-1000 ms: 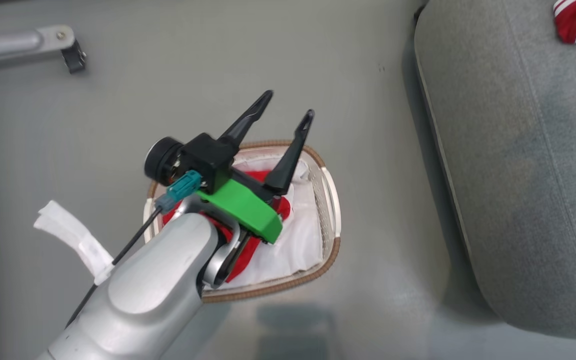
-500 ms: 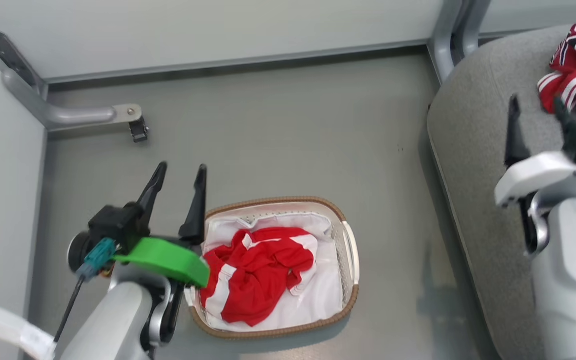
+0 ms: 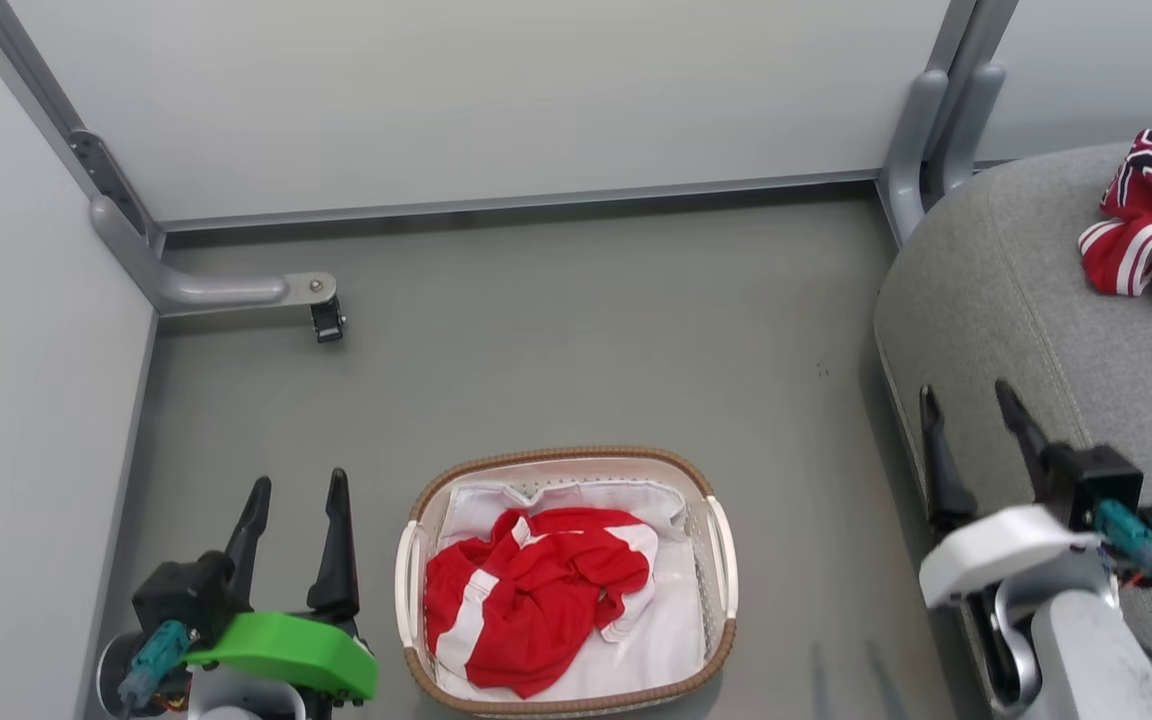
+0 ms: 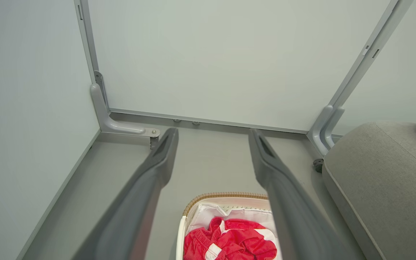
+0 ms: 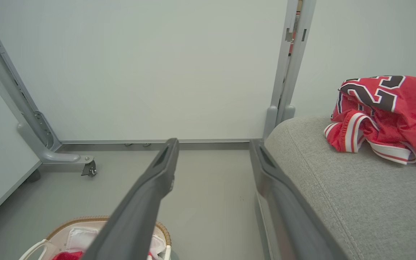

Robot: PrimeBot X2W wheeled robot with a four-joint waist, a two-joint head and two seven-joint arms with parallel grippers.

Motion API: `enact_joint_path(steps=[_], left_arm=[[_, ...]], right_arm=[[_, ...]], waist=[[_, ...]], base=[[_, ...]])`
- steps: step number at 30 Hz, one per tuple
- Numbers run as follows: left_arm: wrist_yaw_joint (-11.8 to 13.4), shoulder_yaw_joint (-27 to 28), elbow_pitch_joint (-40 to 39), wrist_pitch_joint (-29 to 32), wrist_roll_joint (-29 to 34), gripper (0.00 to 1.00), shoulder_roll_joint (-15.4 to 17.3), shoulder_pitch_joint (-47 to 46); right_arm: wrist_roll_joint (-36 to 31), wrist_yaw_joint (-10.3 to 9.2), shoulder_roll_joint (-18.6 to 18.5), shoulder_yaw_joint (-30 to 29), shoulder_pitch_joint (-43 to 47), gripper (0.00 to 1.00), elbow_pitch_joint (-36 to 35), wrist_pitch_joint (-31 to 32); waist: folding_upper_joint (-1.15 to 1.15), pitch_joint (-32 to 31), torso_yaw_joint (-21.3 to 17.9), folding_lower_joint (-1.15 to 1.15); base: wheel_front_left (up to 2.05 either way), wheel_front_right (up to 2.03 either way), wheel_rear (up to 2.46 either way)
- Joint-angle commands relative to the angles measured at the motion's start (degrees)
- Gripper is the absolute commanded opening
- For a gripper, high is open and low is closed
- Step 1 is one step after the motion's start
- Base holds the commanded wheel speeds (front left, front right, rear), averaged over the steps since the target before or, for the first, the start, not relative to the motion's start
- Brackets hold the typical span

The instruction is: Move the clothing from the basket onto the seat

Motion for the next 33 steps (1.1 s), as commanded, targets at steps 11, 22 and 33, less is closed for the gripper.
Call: enact_joint_path(steps=[11,22,33], left_arm=[[-2.26,4.62,-0.28,-0.05,3.08,1.0,-2.86,6.3],[-4.18,5.42,1.03,-0.05,4.89,1.0,-4.43,5.97],[-5.12,6.25,1.91,-0.05,5.9,1.0,-5.21,5.37]], right_arm=[[5.2,-0.07,-0.2,1.89,9.39,1.0,-5.79,-0.26],[5.88,-0.07,-0.2,3.18,10.15,1.0,-5.4,-0.26],[5.76,-0.08,-0.2,3.33,9.88,1.0,-5.21,-0.27]], waist=[[0.0,-3.03,-0.05,0.01],[0.0,-3.15,0.51,0.01],[0.0,-2.96,0.47,0.01]], base=[[0.0,0.0,0.0],[0.0,0.0,0.0],[0.0,0.0,0.0]])
